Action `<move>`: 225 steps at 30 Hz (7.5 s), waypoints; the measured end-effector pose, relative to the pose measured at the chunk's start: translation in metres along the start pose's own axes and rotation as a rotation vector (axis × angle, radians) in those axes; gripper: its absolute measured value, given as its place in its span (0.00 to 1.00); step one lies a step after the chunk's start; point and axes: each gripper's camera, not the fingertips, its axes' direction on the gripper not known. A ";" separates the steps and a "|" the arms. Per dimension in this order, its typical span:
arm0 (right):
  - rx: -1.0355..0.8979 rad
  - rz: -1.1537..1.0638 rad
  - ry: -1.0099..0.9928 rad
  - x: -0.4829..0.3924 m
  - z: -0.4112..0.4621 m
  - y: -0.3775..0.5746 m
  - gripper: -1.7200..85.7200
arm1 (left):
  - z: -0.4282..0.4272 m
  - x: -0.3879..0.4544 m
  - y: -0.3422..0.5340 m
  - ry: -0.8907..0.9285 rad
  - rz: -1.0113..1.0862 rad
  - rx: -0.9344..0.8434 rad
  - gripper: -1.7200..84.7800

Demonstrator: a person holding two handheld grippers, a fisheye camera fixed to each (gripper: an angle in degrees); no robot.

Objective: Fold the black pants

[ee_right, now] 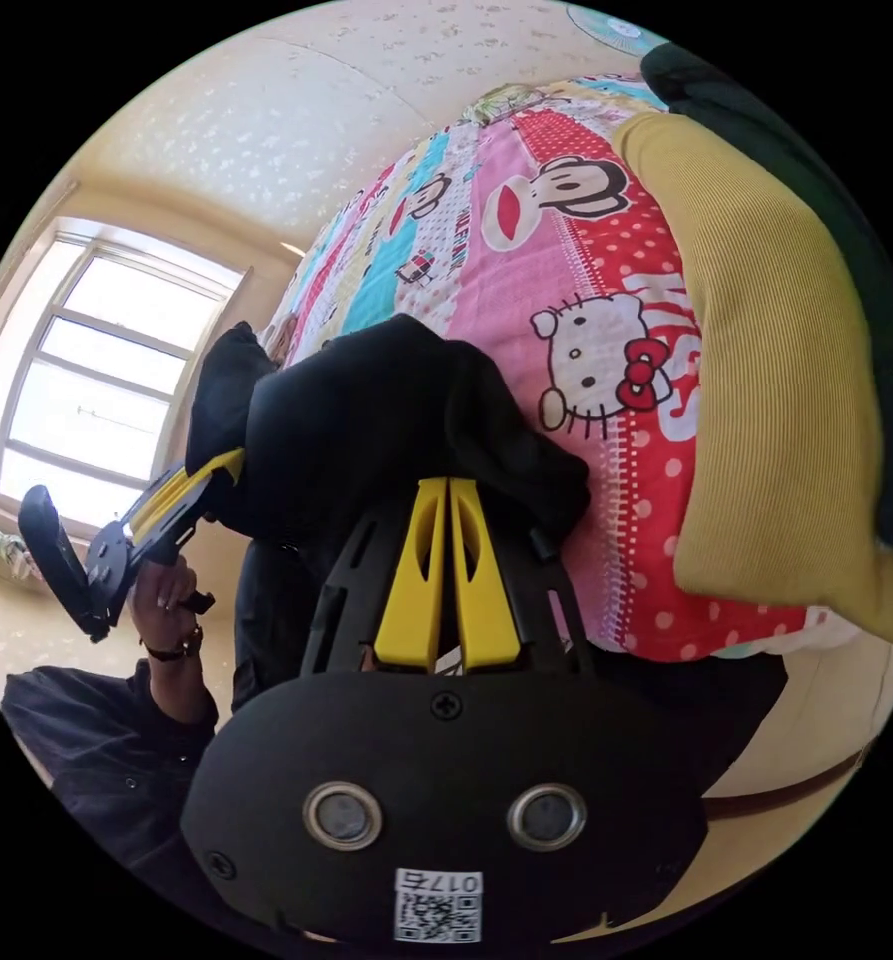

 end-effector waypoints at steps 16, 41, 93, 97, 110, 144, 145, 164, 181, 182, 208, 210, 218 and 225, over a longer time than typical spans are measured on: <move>-0.214 -0.379 -0.318 -0.215 0.027 -0.098 0.18 | 0.007 -0.123 0.046 0.731 -0.235 -0.107 0.03; -0.055 -0.472 0.343 -0.320 0.124 -0.172 0.04 | -0.029 -0.407 0.176 1.384 -0.767 0.384 0.04; 0.434 -0.796 -0.617 -0.244 -0.337 -0.133 0.03 | -0.526 -0.502 0.022 0.970 -0.381 1.142 0.02; 0.644 -0.610 -0.566 -0.231 -0.393 -0.201 0.02 | -0.546 -0.524 -0.084 0.826 -0.367 1.052 0.02; 0.032 -0.363 -0.086 -0.144 -0.129 -0.356 0.08 | -0.159 -0.523 -0.301 0.468 -0.395 -0.144 0.10; 0.055 -0.256 0.475 -0.145 0.092 -0.492 0.13 | -0.036 -0.469 0.044 0.720 -0.219 -0.185 0.10; -0.033 -0.326 0.422 -0.151 0.109 -0.471 0.15 | -0.034 -0.471 0.046 0.737 -0.233 -0.175 0.10; -0.164 -0.194 -0.228 -0.039 0.082 -0.064 0.13 | -0.008 -0.436 0.073 1.224 -0.229 -0.179 0.01; -0.045 -0.161 -0.301 -0.020 0.007 0.072 0.16 | 0.017 -0.298 0.031 0.818 -0.310 -0.092 0.10; -0.046 -0.149 -0.305 -0.016 0.004 0.076 0.16 | 0.016 -0.300 0.045 0.854 -0.392 -0.045 0.08; -0.287 -0.021 -0.665 -0.002 0.021 0.123 0.04 | -0.114 -0.269 0.178 1.304 -0.286 -0.242 0.06; -0.272 -0.042 -0.652 -0.021 0.014 0.121 0.04 | -0.117 -0.275 0.172 1.205 -0.308 -0.222 0.12; -0.211 -0.190 -0.502 -0.094 -0.013 0.108 0.04 | -0.109 -0.258 0.149 1.298 -0.281 -0.161 0.14; -0.066 -0.065 -0.087 -0.084 -0.056 0.132 0.08 | -0.085 -0.375 0.198 0.985 -0.624 0.023 0.12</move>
